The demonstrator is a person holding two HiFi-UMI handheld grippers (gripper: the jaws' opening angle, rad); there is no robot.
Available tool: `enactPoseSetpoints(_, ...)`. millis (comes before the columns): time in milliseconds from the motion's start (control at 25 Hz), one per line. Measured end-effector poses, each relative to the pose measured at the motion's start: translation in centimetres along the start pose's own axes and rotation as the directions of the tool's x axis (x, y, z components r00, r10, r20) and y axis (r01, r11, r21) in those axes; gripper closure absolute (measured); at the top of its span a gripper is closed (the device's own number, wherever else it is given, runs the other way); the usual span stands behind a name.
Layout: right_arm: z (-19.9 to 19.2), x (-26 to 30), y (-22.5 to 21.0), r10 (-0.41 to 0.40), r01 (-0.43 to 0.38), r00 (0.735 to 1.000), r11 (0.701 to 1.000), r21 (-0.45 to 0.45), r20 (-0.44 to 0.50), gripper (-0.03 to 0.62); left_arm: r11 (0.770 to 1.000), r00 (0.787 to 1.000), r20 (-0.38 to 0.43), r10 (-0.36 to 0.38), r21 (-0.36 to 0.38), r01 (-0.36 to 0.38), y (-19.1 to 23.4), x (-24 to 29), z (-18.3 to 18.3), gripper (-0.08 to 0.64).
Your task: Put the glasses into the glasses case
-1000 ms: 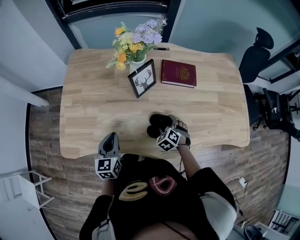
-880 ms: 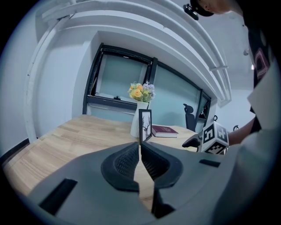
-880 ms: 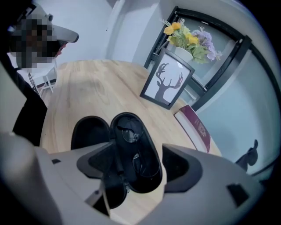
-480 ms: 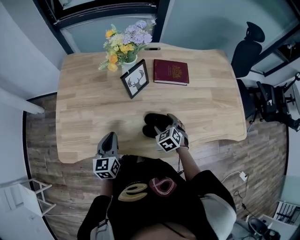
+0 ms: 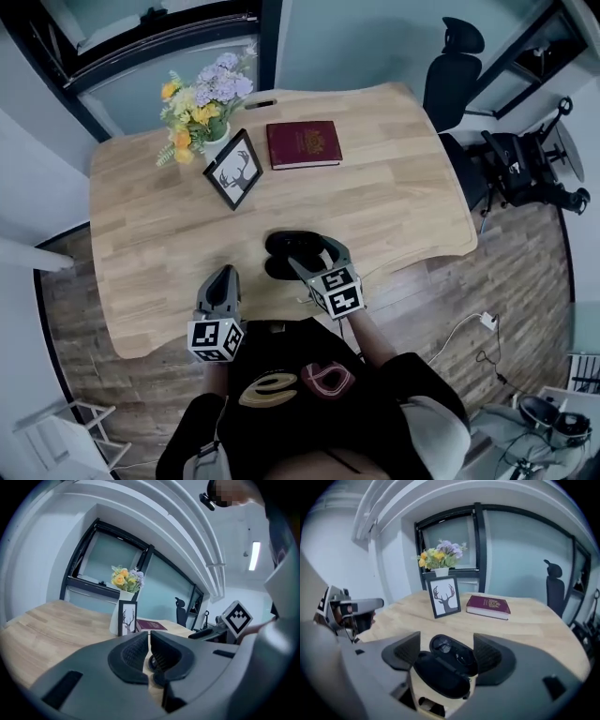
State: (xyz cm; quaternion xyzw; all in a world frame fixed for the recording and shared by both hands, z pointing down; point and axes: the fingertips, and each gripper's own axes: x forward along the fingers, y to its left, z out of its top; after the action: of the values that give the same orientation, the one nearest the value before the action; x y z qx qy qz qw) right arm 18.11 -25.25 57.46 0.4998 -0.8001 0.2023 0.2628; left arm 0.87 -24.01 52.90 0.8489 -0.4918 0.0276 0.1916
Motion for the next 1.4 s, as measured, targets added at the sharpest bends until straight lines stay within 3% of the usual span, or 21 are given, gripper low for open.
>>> enactPoseSetpoints(120,0.9,-1.8,-0.5,-0.021,0.015,0.996,0.997,0.082,0.081,0.255,0.998,0.999,-0.003,-0.053,0.018,0.053,-1.5,0.9,0.4,0.532)
enactPoseSetpoints(360,2.1,-5.2,-1.9,-0.102,0.07,0.974,0.985,0.161,0.202,0.255,0.991,0.991,-0.005,-0.132,0.036,0.132,-3.7,2.3,1.2,0.532)
enactPoseSetpoints(800,0.9,-7.2,-2.6,-0.173,0.13,0.96,0.971,0.2,0.218,0.261,0.978,0.98,-0.002,-0.201,0.058,0.201,-5.4,3.9,1.8,0.532)
enactPoseSetpoints(960,1.3,-8.3,-3.2,-0.22,0.176,0.945,0.965,0.193,0.241,0.358,0.974,0.976,0.004,-0.217,0.063,0.216,-5.9,4.3,2.2,0.532)
enactPoseSetpoints(1400,1.9,-9.1,-3.2,-0.247,0.202,0.927,0.963,0.177,0.282,0.505,0.972,0.975,0.008,-0.221,0.078,0.22,-6.6,4.0,2.9,0.532)
